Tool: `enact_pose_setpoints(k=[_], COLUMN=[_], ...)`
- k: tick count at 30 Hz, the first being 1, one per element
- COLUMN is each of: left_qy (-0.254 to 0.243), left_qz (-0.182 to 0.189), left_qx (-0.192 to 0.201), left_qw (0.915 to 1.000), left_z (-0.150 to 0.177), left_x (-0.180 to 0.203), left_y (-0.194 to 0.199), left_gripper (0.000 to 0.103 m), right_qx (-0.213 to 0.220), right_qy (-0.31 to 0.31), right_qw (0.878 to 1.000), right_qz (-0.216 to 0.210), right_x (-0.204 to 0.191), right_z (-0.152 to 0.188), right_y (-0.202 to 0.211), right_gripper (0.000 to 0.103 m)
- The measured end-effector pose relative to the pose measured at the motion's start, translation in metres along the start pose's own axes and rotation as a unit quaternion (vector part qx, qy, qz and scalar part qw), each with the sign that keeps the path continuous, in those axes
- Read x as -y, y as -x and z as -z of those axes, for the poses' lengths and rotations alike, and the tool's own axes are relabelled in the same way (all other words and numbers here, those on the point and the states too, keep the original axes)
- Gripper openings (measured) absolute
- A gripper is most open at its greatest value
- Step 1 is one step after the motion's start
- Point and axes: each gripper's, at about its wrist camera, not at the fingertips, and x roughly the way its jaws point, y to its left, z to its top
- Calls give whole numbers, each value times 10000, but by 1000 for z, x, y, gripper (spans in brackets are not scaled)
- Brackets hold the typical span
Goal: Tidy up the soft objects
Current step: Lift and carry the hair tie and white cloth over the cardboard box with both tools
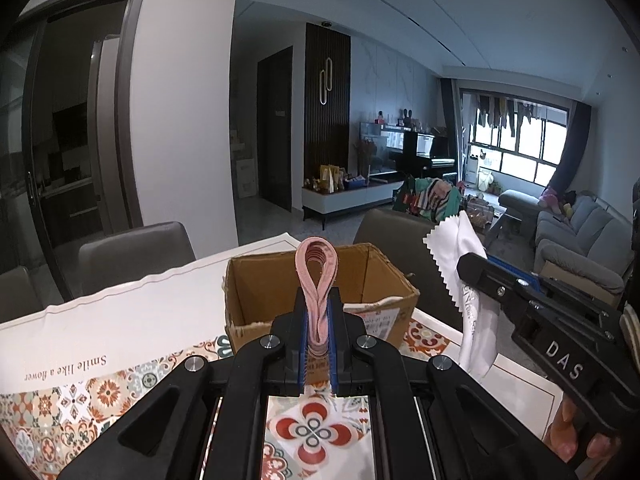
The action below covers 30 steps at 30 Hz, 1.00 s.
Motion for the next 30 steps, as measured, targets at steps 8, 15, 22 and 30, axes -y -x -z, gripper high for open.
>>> enact_pose_setpoints(k=[8,15,22,30], left_qy=[-92,-152,-168,-125], left_qz=[-10,-29,-44,4], left_qx=[-34,-18,-11,-232], left_qw=[10000,9999,9998,9997], left_z=[-4,-15,-22,-19], left_x=[-7,-14,-21,-34], left_y=[-21,-45,-69,-116], left_gripper=[10,10,10,10], right_qx=[121,181,203,199], right_qy=[137,179,255,430], right_qw=[9998,9997,9995,9989], right_qz=[12,-7,-20,43], right_x=[0,2,6,11], right_z=[-11,-24,-34,-41], right_y=[-19,-43,-70,-108], right_gripper=[10,10,10,10])
